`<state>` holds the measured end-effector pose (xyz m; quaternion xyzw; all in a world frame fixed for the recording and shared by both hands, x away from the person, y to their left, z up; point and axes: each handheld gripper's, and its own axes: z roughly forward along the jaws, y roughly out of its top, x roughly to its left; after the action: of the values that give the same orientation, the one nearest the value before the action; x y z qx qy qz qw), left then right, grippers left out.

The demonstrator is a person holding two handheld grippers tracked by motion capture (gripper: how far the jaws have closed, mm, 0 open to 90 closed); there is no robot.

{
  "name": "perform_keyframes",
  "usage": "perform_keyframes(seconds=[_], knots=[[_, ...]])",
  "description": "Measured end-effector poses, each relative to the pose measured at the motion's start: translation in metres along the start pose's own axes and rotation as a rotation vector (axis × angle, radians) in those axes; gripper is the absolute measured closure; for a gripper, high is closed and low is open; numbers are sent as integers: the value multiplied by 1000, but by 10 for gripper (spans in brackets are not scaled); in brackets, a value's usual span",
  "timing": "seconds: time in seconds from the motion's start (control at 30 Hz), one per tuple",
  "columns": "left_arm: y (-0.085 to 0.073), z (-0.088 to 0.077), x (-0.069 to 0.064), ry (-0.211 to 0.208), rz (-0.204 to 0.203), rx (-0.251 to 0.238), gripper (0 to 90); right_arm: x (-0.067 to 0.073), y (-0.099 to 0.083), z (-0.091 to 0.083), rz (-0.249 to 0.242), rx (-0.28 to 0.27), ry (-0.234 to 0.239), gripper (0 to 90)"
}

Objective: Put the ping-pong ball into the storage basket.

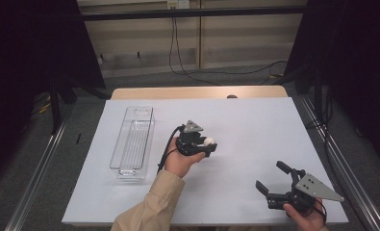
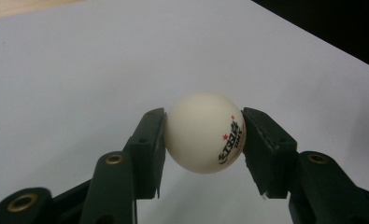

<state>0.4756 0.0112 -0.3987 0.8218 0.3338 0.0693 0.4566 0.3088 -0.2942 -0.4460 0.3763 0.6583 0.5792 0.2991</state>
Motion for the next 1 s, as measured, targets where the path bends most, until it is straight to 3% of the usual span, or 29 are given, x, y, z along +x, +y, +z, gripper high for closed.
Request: perform_keyframes(seconds=[1.0], knots=[[-1, -8, 8, 22, -6, 19, 512, 0, 0, 0, -3, -2, 1, 22]])
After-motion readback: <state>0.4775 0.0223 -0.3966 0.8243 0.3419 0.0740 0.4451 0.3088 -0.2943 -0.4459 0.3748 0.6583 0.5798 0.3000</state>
